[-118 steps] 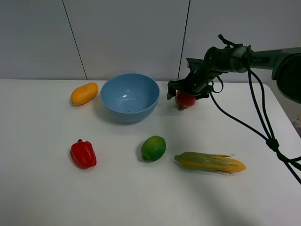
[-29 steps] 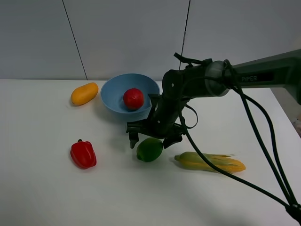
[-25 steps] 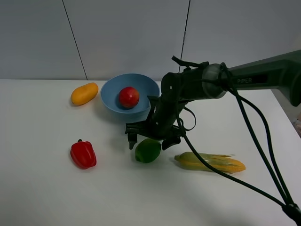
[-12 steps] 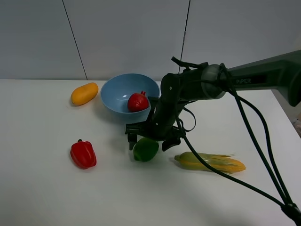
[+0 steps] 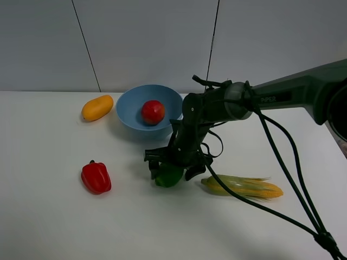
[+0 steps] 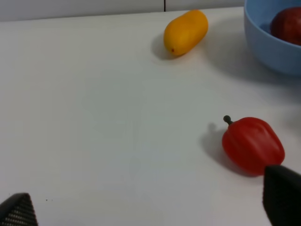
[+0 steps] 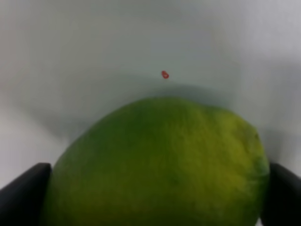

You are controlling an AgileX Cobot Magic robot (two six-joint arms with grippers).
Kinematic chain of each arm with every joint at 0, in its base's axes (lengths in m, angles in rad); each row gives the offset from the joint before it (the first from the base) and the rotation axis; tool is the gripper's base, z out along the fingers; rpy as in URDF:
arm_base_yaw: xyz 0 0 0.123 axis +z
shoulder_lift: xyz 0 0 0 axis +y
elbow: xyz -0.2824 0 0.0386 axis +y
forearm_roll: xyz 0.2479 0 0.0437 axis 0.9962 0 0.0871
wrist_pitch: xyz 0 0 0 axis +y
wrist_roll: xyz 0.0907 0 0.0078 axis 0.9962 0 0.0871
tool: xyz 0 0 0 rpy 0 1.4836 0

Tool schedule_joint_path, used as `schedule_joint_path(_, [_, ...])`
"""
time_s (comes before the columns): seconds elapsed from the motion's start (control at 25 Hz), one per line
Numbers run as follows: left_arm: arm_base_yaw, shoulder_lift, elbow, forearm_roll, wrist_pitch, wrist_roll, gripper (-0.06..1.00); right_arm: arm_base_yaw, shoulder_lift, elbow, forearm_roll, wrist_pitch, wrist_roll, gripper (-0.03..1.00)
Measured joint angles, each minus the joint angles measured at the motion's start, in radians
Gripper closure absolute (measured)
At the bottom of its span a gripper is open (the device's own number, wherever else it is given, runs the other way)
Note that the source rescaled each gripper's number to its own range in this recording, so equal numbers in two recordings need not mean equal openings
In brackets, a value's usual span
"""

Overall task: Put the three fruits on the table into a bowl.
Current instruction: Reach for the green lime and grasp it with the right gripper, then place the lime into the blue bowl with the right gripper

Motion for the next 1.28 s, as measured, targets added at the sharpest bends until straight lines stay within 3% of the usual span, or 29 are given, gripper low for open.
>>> schedule_joint_path(0.04, [0.000, 0.000, 0.000, 0.000, 0.000, 0.000, -0.05, 0.000, 0.000, 0.000, 0.000, 0.000, 0.000, 0.78])
schedule_joint_path(0.08, [0.000, 0.000, 0.000, 0.000, 0.000, 0.000, -0.05, 0.000, 0.000, 0.000, 0.000, 0.001, 0.000, 0.88])
schedule_joint_path(0.48, [0.000, 0.000, 0.000, 0.000, 0.000, 0.000, -0.05, 0.005, -0.026, 0.000, 0.045, 0.047, -0.042, 0.88])
schedule_joint_path(0.64, [0.000, 0.000, 0.000, 0.000, 0.000, 0.000, -0.05, 0.006, -0.143, -0.003, 0.061, -0.021, -0.111, 0.88])
schedule_joint_path(0.8, [0.000, 0.000, 0.000, 0.000, 0.000, 0.000, -0.05, -0.015, -0.231, -0.109, 0.068, -0.025, -0.177, 0.88])
schedule_joint_path(1.04, [0.000, 0.000, 0.000, 0.000, 0.000, 0.000, -0.05, -0.106, -0.188, -0.317, 0.036, -0.022, -0.287, 0.88])
schedule_joint_path(1.28, [0.000, 0.000, 0.000, 0.000, 0.000, 0.000, -0.05, -0.144, -0.064, -0.360, -0.009, -0.050, -0.421, 0.88])
